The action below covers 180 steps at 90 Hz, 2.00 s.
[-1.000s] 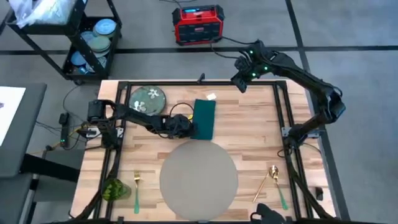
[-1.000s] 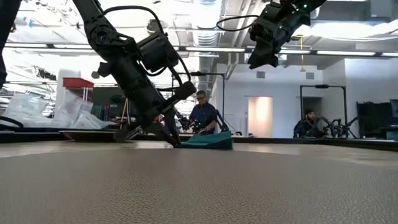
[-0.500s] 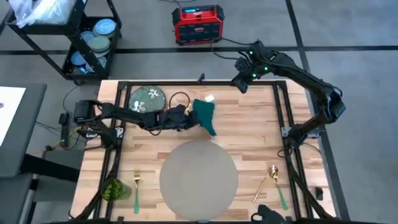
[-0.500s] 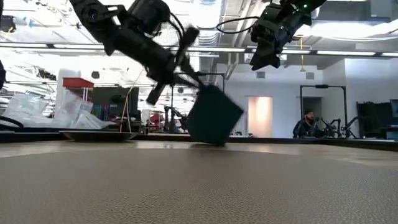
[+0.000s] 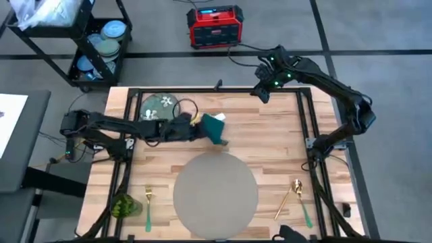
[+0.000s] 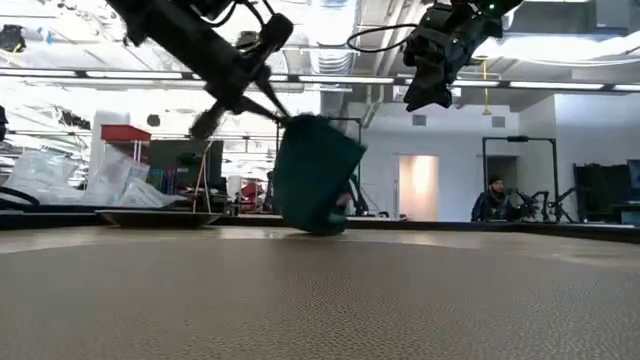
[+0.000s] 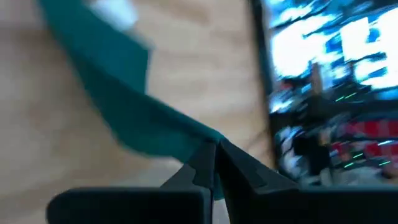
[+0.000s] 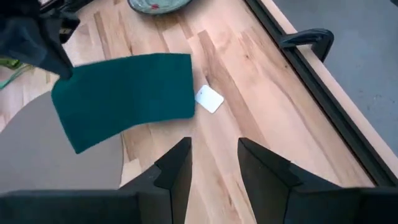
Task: Set table place
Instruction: Move the blue table napkin to the left side of the table
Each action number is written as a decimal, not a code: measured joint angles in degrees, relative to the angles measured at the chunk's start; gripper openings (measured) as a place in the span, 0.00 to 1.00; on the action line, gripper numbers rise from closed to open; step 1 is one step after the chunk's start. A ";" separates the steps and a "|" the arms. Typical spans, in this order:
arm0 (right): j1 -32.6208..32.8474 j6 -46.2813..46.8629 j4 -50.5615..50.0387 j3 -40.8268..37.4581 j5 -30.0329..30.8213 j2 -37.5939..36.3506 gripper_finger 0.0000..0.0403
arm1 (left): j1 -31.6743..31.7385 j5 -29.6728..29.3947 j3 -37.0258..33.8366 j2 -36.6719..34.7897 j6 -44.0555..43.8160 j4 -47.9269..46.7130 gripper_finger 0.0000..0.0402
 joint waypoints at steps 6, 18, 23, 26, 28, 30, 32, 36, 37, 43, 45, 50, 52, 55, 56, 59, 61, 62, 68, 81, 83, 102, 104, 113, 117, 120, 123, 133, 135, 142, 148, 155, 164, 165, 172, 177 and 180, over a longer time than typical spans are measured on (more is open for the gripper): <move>0.30 -0.01 0.14 0.00 0.00 -0.14 0.29 | -2.49 -0.81 0.00 0.00 -3.14 -4.01 0.00; 0.91 0.00 0.13 0.00 0.00 -0.14 0.29 | -6.93 -3.51 0.00 -0.02 -8.59 -12.63 0.00; 1.27 0.01 0.34 0.00 0.00 -0.14 0.29 | -8.57 -4.16 0.00 -0.02 -11.37 -16.94 0.00; 1.52 0.01 0.57 0.00 0.00 -0.14 0.29 | -9.56 -4.67 0.00 -0.02 -13.18 -19.88 0.00; 1.63 0.01 0.62 0.00 0.00 -0.14 0.29 | -10.24 -4.89 0.00 -0.02 -14.94 -21.98 0.00; 1.75 0.01 0.62 0.00 0.00 -0.14 0.29 | -10.99 -4.98 0.00 -0.02 -17.00 -24.07 0.00; 1.81 0.01 0.59 0.00 0.00 -0.14 0.29 | -11.77 -5.10 0.00 -0.02 -19.22 -26.08 0.00; 1.97 0.01 0.58 0.00 0.00 -0.14 0.29 | -13.27 -5.12 0.00 -0.02 -23.13 -30.18 0.00; 2.01 0.01 0.58 0.00 0.00 -0.14 0.29 | -13.70 -5.12 0.00 -0.02 -24.10 -31.25 0.00; 2.29 0.02 0.61 0.00 0.00 -0.14 0.29 | -16.08 -5.12 0.00 -0.02 -29.98 -36.83 0.00; 2.31 0.02 0.64 0.00 0.00 -0.14 0.29 | -16.83 -5.12 0.00 -0.02 -31.76 -38.45 0.00; 2.32 0.03 0.67 0.00 0.00 -0.14 0.29 | -18.61 -5.13 0.00 -0.02 -35.59 -41.99 0.00; 2.32 0.03 0.67 0.00 0.00 -0.14 0.29 | -19.33 -5.14 0.00 -0.02 -36.83 -43.35 0.00; 2.32 0.03 0.69 0.00 0.00 -0.14 0.29 | -20.34 -5.14 0.00 -0.02 -38.75 -45.39 0.00; 2.32 0.04 0.70 0.00 0.00 -0.14 0.29 | -20.68 -5.14 0.00 -0.02 -39.50 -46.04 0.00; 2.32 0.06 0.77 0.00 0.01 -0.14 0.29 | -21.71 -5.12 0.00 -0.02 -41.80 -47.91 0.00; 2.32 0.05 0.78 0.00 0.02 -0.14 0.29 | -22.40 -5.00 0.00 -0.02 -43.00 -48.98 0.00; 2.32 0.05 0.79 0.00 0.02 -0.14 0.29 | -22.70 -4.87 0.00 -0.02 -43.35 -49.51 0.00; 2.32 0.20 0.87 0.00 0.02 -0.14 0.29 | -24.15 -2.75 -0.02 -0.02 -43.87 -51.46 0.00; 2.32 0.23 0.95 0.00 0.02 -0.14 0.29 | -27.13 -0.10 -0.02 -0.02 -44.86 -55.18 0.00; 2.32 0.24 0.94 0.00 0.02 -0.14 0.29 | -27.50 0.13 -0.02 -0.02 -45.02 -55.69 0.00; 2.92 0.90 0.94 0.00 0.07 -0.14 0.29 | -31.20 5.77 -0.02 -0.04 -46.09 -61.47 0.00; 2.94 0.99 0.94 0.00 0.07 -0.14 0.29 | -31.57 5.87 -0.02 -0.04 -46.28 -61.82 0.00; 3.35 1.07 0.96 0.00 0.07 -0.14 0.29 | -32.98 5.87 -0.02 -0.04 -47.07 -63.30 0.00; 3.59 1.06 0.99 0.00 0.08 -0.14 0.29 | -33.12 5.84 -0.02 -0.04 -47.37 -63.31 0.00; 3.71 1.08 1.04 0.00 0.09 -0.14 0.29 | -33.14 5.67 -0.02 -0.04 -47.66 -63.17 0.00; 3.74 1.08 1.12 0.00 0.09 -0.14 0.29 | -33.10 5.33 -0.02 -0.04 -48.33 -63.34 0.00; 4.22 1.22 1.19 0.00 0.13 -0.12 0.29 | -31.42 3.15 -0.02 -0.04 -49.19 -63.68 0.00; 4.30 1.23 1.25 0.00 0.17 -0.10 0.29 | -31.06 2.27 -0.02 -0.04 -49.26 -63.48 0.00; 4.72 1.25 1.49 0.00 0.20 -0.08 0.29 | -29.66 0.18 -0.02 -0.07 -49.23 -62.47 0.00; 5.09 1.25 1.52 0.00 0.20 -0.08 0.29 | -28.95 -2.80 -0.09 -0.85 -49.07 -60.49 0.00; 5.59 1.23 1.55 0.00 0.21 -0.08 0.29 | -28.74 -5.94 -0.07 -1.60 -50.10 -56.79 0.00; 5.99 1.21 1.78 0.00 0.22 -0.08 0.29 | -28.99 -6.95 -0.07 -1.53 -50.15 -53.25 0.00; 6.02 1.21 1.78 0.00 0.22 -0.08 0.29 | -29.10 -6.90 -0.07 -1.54 -50.24 -52.95 0.00; 6.34 1.21 1.82 0.00 0.22 -0.08 0.29 | -30.00 -5.57 -0.07 -1.55 -50.34 -50.45 0.00; 6.51 1.21 1.76 0.00 0.22 -0.08 0.29 | -30.55 -4.14 -0.07 -1.55 -50.13 -48.97 0.00; 6.69 1.19 1.76 0.00 0.20 -0.08 0.29 | -31.00 -3.26 -0.07 -1.55 -50.08 -48.27 0.00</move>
